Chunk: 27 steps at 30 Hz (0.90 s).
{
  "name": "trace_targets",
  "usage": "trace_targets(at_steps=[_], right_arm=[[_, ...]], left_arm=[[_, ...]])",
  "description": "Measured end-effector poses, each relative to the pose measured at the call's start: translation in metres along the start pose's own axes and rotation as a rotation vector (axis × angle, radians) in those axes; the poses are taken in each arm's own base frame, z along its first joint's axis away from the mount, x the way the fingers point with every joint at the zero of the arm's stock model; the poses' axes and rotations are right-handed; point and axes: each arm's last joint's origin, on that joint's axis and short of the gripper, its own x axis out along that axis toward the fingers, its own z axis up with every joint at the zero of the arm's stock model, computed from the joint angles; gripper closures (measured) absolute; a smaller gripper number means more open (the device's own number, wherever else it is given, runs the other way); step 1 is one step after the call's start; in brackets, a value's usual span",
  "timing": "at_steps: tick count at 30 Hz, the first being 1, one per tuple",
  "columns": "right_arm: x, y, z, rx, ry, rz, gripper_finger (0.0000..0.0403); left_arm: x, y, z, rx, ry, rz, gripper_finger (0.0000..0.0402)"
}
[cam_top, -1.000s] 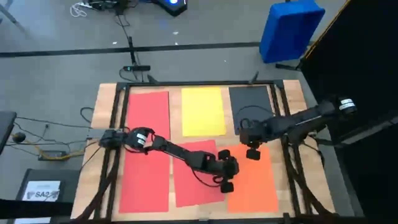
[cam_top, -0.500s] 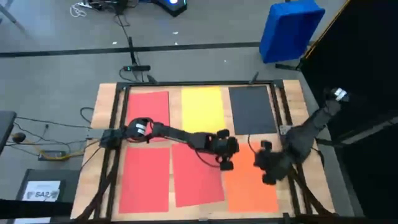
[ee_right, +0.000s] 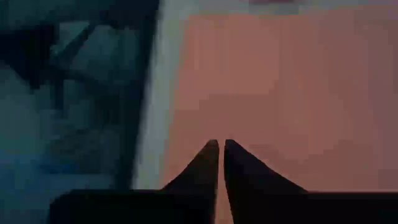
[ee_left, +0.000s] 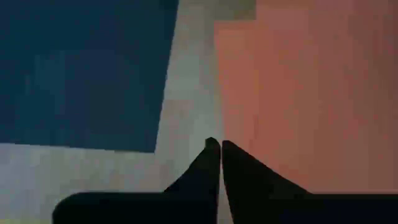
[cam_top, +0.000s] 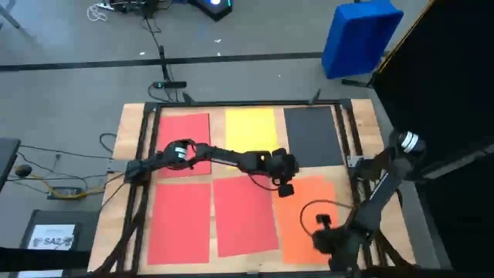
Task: Organize paper
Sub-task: Stack the orange paper on top of the orange paper
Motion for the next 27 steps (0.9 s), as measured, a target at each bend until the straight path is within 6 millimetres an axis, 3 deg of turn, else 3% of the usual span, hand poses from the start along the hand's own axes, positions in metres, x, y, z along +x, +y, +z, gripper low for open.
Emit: trace_targets(at_steps=[8,17,27], right_arm=[[0.028,0.023,-0.009,0.003,0.152,0.07,0.0403],[0.026,0.036,-0.031,0.076,0.243,0.093,0.0403],[0.023,0.029,-0.052,0.129,0.397,-0.044,0.0403]], left_arm=[[0.007,0.0,-0.006,-0.018,0.008,0.006,0.0402],[0.019,0.0,-0.015,-0.029,0.02,0.013,0.0402],[0.027,-0.001,-0.023,-0.05,0.037,-0.013,0.0402]])
